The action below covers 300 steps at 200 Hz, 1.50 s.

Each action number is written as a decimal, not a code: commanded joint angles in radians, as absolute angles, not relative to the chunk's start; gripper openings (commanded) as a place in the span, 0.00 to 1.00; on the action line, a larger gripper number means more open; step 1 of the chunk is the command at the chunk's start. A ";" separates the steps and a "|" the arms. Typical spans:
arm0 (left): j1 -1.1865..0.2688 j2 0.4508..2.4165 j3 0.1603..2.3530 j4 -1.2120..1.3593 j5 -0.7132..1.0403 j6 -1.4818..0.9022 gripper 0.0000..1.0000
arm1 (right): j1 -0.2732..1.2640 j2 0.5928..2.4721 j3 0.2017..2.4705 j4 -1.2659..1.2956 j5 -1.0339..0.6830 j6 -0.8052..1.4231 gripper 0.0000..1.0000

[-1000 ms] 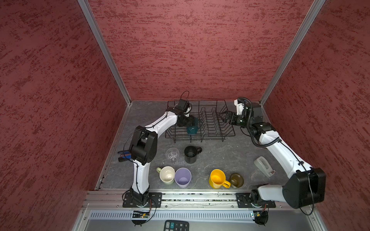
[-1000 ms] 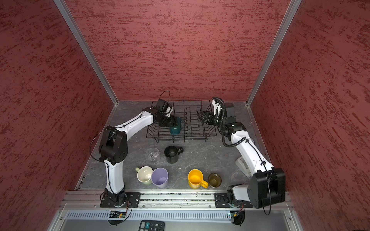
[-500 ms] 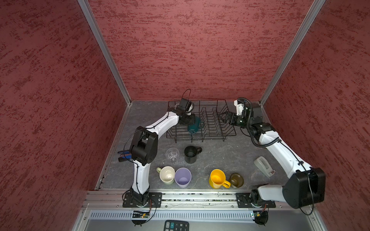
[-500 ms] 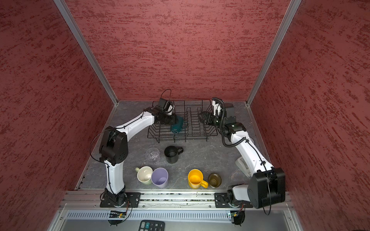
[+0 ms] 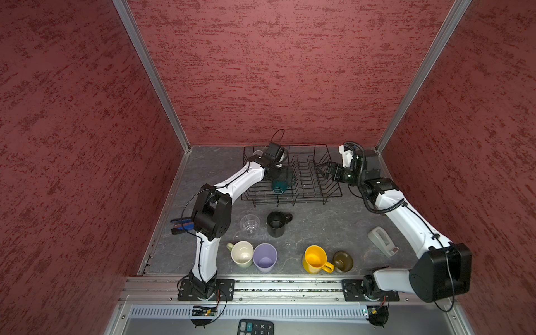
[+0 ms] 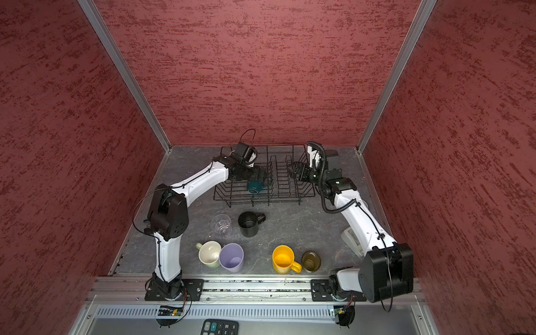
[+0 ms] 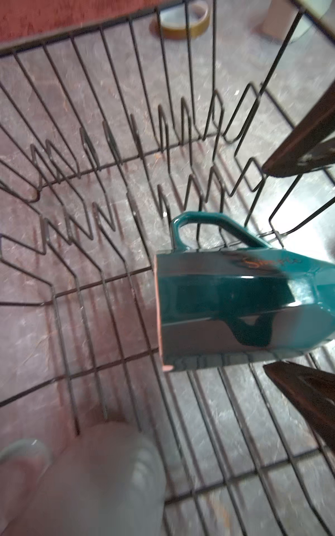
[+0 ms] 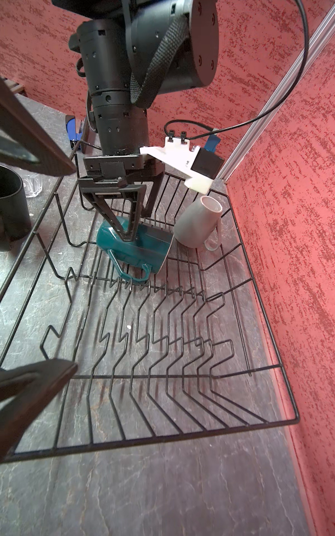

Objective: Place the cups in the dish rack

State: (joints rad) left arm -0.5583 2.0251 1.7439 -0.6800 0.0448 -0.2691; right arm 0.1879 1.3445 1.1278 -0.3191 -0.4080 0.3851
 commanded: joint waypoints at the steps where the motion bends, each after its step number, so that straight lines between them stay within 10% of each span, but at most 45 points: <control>1: -0.606 1.975 1.718 -0.638 -0.151 -0.197 1.00 | 0.184 1.315 1.126 -0.323 -0.405 0.377 0.99; 88: -0.620 1.463 1.175 0.059 -0.162 -0.172 1.00 | 0.184 1.311 1.166 -0.362 -0.363 0.362 0.99; 187: -0.551 1.742 1.599 -0.675 0.051 -0.139 0.94 | 0.184 1.293 1.179 -0.382 -0.359 0.359 0.99; 300: -0.550 2.024 1.788 -0.839 0.035 -0.149 0.91 | 0.184 1.269 1.139 -0.373 -0.362 0.354 0.99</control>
State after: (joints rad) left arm -0.5621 1.9877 1.7557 -0.8082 0.0254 -0.1421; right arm 0.1879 1.2900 1.1381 -0.3729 -0.3801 0.3653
